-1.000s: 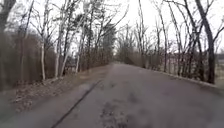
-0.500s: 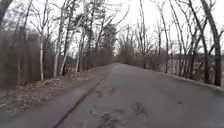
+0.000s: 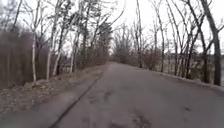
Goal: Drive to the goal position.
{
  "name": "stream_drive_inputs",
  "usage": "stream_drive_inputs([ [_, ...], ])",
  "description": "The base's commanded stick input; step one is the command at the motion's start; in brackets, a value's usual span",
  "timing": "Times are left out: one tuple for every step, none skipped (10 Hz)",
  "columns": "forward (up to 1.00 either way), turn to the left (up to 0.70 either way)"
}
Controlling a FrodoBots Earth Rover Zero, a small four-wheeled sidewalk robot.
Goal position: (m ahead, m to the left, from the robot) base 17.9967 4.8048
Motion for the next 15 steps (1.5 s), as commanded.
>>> stream_drive_inputs([
  [0.70, -0.09],
  [0.70, -0.19],
  [0.70, -0.29],
  [0.70, 0.00],
  [0.70, 0.00],
  [0.70, 0.00],
  [0.70, 0.00],
  [0.70, 0.00],
  [0.70, 0.00],
  [0.70, 0.00],
  [0.70, 0.00],
  [0.70, 0.00],
  [0.70, 0.00],
  [0.70, -0.06],
  [0.70, -0.16],
])
